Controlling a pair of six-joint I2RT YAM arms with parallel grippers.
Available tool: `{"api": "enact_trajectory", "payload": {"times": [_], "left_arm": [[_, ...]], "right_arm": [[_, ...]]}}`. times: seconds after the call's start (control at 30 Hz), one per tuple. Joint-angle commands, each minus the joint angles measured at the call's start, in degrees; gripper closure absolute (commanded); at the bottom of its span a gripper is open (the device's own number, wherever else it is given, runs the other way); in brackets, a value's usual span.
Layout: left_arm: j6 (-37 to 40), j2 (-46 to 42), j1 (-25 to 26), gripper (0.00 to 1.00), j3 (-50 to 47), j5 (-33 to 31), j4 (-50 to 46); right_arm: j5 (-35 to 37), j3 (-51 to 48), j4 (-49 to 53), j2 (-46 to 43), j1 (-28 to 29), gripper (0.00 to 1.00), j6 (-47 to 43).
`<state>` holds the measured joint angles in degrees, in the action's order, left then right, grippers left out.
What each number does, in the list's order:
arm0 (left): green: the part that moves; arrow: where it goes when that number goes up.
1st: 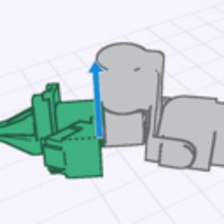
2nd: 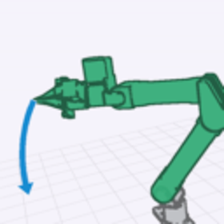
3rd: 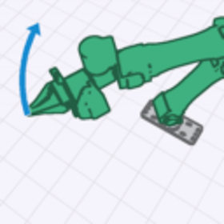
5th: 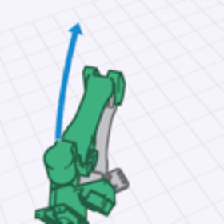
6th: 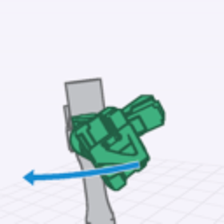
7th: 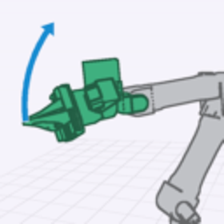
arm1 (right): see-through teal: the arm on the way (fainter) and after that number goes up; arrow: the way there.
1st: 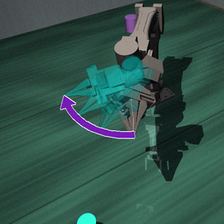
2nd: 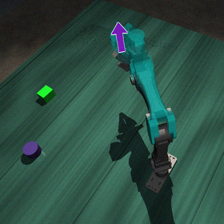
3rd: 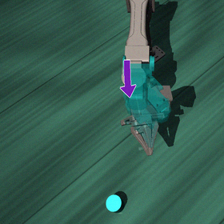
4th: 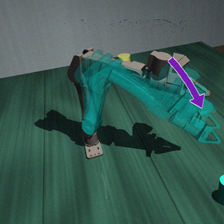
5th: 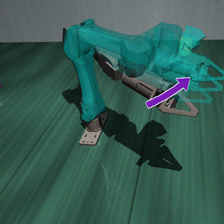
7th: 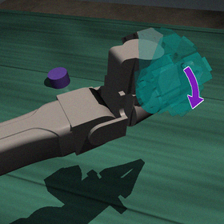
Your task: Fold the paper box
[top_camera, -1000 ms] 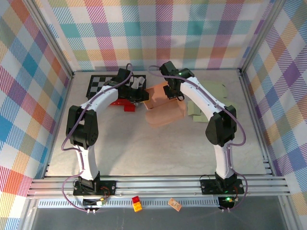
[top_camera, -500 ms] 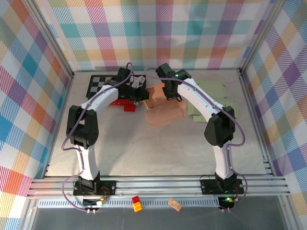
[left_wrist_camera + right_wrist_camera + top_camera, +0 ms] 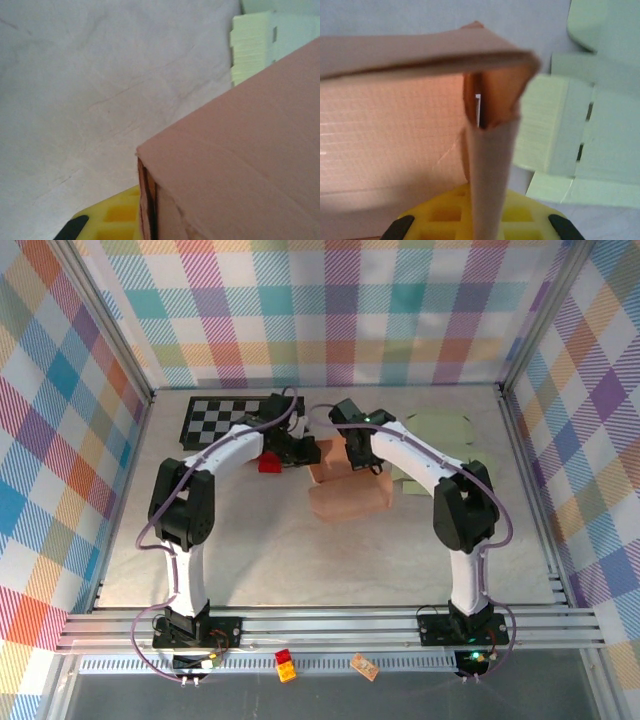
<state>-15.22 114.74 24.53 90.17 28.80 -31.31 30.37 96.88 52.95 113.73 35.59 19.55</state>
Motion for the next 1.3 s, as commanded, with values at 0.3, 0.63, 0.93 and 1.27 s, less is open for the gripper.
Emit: {"api": "enact_trajectory", "payload": {"times": [0.3, 0.63, 0.93, 1.27], "left_arm": [[-4.6, 1.6, 5.4, 0.74, -6.3, -7.9, 6.7], [-5.0, -0.9, 5.5, 0.68, -9.3, -7.3, 9.2], [-5.1, -5.8, 5.4, 0.63, -12.9, -5.7, 11.3], [-3.5, -5.3, 5.4, 0.68, -15.2, -7.5, 8.0]], "right_arm": [[-4.7, -13.6, -5.2, -2.6, 0.6, 1.0, 7.8], [-6.4, -13.7, -5.1, -1.3, 0.5, 1.0, 7.6], [-6.8, -13.9, -4.7, -0.9, 0.5, 1.0, 7.4], [-7.3, -13.4, -4.5, -0.8, 0.5, 1.0, 7.3]]}}
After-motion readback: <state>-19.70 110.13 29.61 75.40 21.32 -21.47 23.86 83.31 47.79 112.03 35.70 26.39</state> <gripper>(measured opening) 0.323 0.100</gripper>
